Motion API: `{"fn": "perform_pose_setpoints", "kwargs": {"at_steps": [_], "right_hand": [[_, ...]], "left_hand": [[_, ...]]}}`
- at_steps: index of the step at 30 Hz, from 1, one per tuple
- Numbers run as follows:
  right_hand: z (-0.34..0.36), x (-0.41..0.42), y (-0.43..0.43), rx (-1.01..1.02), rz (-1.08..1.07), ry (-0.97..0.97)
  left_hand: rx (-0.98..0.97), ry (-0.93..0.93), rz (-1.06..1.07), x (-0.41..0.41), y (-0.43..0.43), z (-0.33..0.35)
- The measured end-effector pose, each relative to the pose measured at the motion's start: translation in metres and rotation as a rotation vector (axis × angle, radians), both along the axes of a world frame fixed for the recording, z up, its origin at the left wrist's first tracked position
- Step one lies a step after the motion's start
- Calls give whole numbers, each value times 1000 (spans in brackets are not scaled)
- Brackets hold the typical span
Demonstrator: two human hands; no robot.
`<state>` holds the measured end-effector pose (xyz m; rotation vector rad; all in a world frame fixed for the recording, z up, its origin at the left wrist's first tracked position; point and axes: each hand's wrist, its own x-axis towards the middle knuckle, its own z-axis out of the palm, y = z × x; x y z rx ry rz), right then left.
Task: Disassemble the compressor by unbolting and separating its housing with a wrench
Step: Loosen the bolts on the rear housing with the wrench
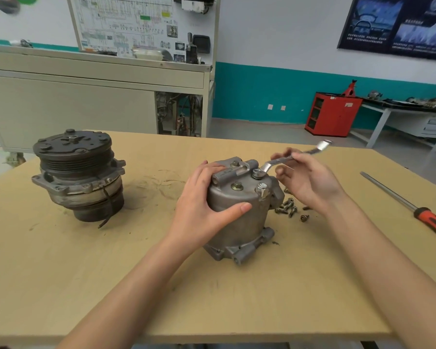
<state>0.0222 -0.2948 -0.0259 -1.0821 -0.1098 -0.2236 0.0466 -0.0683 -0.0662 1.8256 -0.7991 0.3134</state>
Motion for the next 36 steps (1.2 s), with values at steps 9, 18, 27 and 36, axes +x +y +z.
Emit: {"fn": "perform_pose_setpoints", "kwargs": {"at_steps": [9,18,27,36], "right_hand": [[1,39,-5,155,219,-63],[26,-4,7,-216,-386,-170],[5,-49,70,-1379,-1035,-976],[-5,-39,87,-1551,-1067,-995]], "left_hand": [[13,7,0,-1,1,1],[1,11,2,-2,1,2],[9,-13,12,-3,0,3],[-57,-71,-17,3,-2,-3]]}}
